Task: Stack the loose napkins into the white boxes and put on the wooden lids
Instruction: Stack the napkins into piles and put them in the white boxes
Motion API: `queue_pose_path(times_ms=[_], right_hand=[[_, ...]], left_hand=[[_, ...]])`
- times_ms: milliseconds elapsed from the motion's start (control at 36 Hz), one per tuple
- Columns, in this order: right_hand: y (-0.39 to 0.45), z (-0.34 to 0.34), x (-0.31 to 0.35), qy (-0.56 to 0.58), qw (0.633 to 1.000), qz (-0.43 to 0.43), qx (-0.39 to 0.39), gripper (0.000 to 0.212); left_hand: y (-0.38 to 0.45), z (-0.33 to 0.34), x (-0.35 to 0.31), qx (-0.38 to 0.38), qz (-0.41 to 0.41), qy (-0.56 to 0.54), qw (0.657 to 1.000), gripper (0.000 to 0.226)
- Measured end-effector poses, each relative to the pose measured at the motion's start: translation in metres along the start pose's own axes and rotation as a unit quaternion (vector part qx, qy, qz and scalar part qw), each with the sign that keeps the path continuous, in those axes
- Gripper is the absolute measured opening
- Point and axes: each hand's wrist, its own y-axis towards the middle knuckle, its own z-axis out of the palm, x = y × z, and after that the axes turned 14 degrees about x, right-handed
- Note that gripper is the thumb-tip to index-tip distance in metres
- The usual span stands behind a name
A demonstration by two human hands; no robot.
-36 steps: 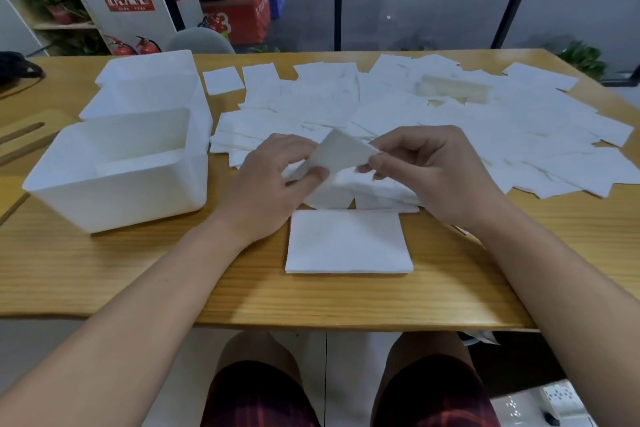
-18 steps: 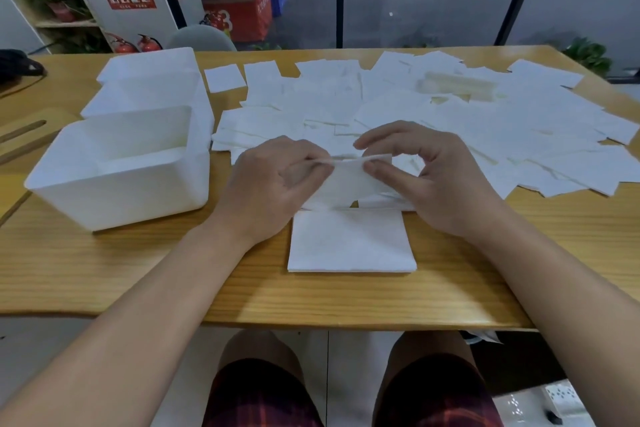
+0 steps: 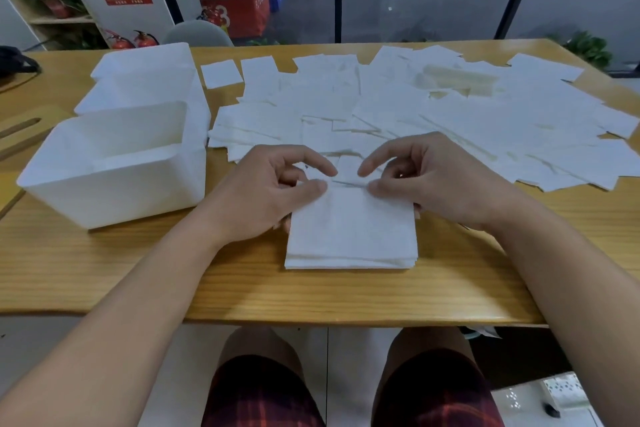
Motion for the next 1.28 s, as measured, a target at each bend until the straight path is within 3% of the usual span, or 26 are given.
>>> queue_pose_path(times_ms=[139, 278, 500, 639, 778, 972, 1111, 1278], right_hand=[[-0.001, 0.0, -0.001, -0.052, 0.998, 0.015, 0.018, 0.007], [-0.001, 0.002, -0.002, -0.079, 0.997, 0.016, 0.015, 0.01], [-0.004, -0.003, 0.002, -0.005, 1.0, -0.013, 0.019, 0.01], [0.0, 0.005, -0.004, -0.109, 0.994, 0.007, 0.015, 0.009], [0.002, 0.008, -0.01, -0.159, 0.987, -0.002, 0.004, 0.01], [0.002, 0.007, -0.011, -0.179, 0.983, -0.032, 0.005, 0.01], [0.003, 0.01, -0.011, -0.189, 0.981, -0.034, 0.009, 0.008], [0.005, 0.01, -0.014, -0.197, 0.98, -0.02, -0.014, 0.009]], left_hand=[[-0.006, 0.0, 0.0, 0.047, -0.025, 0.027, 0.998, 0.024], [-0.008, -0.003, -0.002, 0.046, -0.029, 0.032, 0.998, 0.025], [-0.014, -0.01, -0.009, 0.054, -0.014, -0.079, 0.995, 0.029], [-0.009, -0.008, -0.002, 0.084, -0.048, 0.032, 0.995, 0.029], [-0.007, -0.007, 0.002, 0.073, -0.046, 0.06, 0.994, 0.022], [0.001, -0.013, 0.026, -0.068, -0.023, 0.199, 0.977, 0.005], [0.007, -0.011, 0.028, -0.021, -0.015, 0.196, 0.98, 0.009], [0.016, -0.004, 0.03, -0.034, 0.021, 0.289, 0.956, 0.011]])
